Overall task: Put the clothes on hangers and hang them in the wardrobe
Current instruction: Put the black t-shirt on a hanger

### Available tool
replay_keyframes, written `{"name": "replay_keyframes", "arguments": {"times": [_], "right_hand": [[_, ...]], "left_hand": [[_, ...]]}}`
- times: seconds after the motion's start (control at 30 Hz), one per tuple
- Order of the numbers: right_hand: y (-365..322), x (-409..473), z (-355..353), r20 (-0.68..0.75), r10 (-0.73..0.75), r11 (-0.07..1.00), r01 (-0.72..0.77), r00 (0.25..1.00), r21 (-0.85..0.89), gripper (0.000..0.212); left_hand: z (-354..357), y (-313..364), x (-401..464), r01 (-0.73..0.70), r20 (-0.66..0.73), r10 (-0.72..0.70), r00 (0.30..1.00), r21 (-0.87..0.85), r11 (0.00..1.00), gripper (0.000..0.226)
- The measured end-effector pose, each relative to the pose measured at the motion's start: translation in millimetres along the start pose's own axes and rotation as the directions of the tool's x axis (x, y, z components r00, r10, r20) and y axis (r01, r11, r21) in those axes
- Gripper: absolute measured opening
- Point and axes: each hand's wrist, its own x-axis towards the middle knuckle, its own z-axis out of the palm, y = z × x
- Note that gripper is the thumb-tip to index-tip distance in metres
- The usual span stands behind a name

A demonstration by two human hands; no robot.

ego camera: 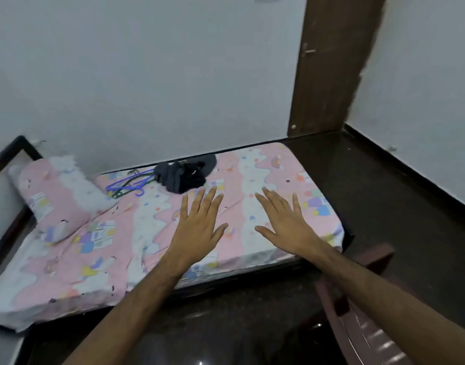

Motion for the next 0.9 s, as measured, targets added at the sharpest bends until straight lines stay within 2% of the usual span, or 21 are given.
{"name": "replay_keyframes", "arguments": {"times": [0.13,0.3,0.5,0.6,0.77,0.9], "right_hand": [[-16.4,83.1,19.5,0.063,-0.074,0.997,0.073,0.995,0.013,0.074],[-35.1,181.7,49.3,0.068,-0.093,0.996,0.093,0.993,0.001,0.073],[-45.4,284.5,80.7,0.093,0.035,0.999,-0.034,0.995,-0.012,0.078],[-40.9,329.1,93.4,0.115,0.099,0.995,-0.098,0.988,-0.012,0.079],[-10.0,405.9,111.3,0.140,0.192,0.981,-0.190,0.971,-0.030,0.082],[43.1,459.8,111.9,0.152,0.254,0.967,-0.256,0.955,-0.009,0.083]], "left_hand": [[27.1,-67.7,9.8,0.087,0.024,-0.087,0.996,0.000,0.996,0.068],[64.1,-157.6,54.0,0.091,0.038,-0.090,0.995,-0.024,0.996,0.068],[105.9,-262.6,127.5,-0.015,0.048,0.018,0.999,-0.058,0.998,0.068],[128.2,-302.7,173.1,-0.066,0.096,0.071,0.993,-0.059,0.996,0.068],[170.2,-339.1,260.5,-0.178,0.110,0.183,0.977,-0.048,0.983,0.067],[188.1,-344.9,342.6,-0.167,0.165,0.172,0.971,-0.042,0.985,0.070]]}}
